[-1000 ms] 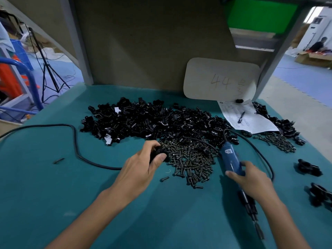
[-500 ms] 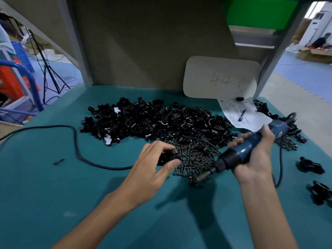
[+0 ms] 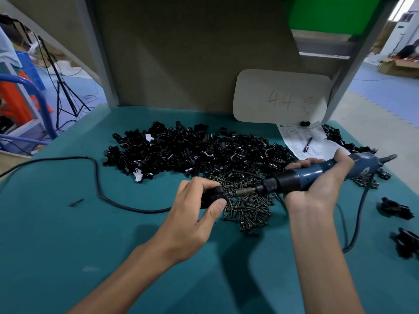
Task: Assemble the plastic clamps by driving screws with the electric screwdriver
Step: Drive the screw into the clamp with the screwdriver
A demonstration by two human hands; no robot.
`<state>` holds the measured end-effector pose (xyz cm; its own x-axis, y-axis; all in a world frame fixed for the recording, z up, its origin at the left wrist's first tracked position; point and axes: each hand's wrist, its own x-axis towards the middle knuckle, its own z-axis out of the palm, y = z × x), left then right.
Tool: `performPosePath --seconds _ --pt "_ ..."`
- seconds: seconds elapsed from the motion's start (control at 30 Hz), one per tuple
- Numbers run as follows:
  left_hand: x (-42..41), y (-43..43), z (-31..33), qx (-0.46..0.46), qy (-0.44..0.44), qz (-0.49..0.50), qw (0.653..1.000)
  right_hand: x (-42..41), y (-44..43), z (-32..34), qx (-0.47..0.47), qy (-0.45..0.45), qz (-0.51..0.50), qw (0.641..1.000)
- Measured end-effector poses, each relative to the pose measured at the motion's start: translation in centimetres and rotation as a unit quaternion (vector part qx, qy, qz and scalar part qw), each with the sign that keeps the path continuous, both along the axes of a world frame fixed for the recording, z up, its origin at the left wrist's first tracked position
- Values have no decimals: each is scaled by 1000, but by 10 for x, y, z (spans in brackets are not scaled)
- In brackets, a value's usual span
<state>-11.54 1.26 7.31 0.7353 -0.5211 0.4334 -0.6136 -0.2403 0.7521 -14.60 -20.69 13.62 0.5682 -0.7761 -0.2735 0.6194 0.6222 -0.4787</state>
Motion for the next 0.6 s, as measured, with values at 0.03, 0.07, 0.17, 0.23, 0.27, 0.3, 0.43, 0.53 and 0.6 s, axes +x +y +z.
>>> performPosePath --seconds 0.03,0.07,0.17,0.23,0.27,0.3,0.43,0.53,0.6 --pt "0 0 0 -1 -2 0 1000 0 1 0 -1 1 -1 1000" --pt "0 -1 0 -3 -1 1 1000 0 1 1 -1 -1 -1 1000" --pt "0 0 1 -4 1 0 1000 1 3 2 -3 -9 -1 1000" --pt "-1 0 1 -4 0 -2 1000 1 5 2 -7 -12 -2 1000" --pt "-1 0 1 -4 -1 -3 1000 2 7 2 -9 -15 -2 1000" --pt "-2 0 2 -3 -2 -2 1000 2 8 2 -9 -19 -2 1000" --pt "-2 1 4 8 0 2 1000 3 11 1 -17 -28 -7 999" --pt "-1 3 5 46 -9 0 999 3 11 -2 -27 -37 -11 999" --pt "1 5 5 72 -5 -7 997 2 11 -4 -37 -49 -5 998"
